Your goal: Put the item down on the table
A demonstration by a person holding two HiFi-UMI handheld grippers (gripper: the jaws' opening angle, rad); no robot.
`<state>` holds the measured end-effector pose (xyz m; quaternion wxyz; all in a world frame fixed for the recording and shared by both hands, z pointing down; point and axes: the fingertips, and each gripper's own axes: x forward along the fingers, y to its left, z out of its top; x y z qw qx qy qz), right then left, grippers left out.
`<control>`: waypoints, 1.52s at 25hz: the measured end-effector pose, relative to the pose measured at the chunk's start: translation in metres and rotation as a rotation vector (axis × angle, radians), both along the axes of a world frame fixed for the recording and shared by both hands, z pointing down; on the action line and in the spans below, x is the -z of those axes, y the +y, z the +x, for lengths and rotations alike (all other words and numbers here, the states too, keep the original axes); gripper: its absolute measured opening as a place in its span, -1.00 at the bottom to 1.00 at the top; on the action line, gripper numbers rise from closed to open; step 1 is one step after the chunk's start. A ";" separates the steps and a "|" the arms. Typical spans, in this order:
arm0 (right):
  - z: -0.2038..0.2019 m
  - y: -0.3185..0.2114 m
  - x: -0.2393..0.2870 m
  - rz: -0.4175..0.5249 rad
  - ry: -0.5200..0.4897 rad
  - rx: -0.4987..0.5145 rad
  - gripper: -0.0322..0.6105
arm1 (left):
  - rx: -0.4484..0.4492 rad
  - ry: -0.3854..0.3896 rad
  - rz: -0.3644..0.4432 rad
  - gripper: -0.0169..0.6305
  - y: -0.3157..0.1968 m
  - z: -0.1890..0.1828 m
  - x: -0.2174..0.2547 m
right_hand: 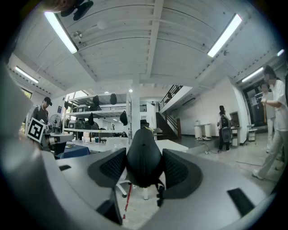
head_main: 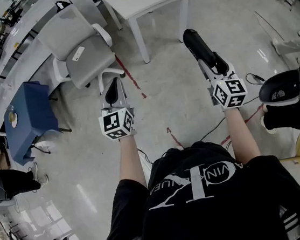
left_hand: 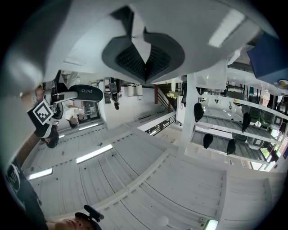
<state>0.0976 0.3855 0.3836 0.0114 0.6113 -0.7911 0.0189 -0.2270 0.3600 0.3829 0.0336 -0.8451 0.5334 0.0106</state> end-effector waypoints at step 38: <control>0.020 -0.122 -0.019 0.002 -0.098 0.011 -0.12 | 0.073 0.011 -0.045 -0.91 -0.114 0.003 -0.018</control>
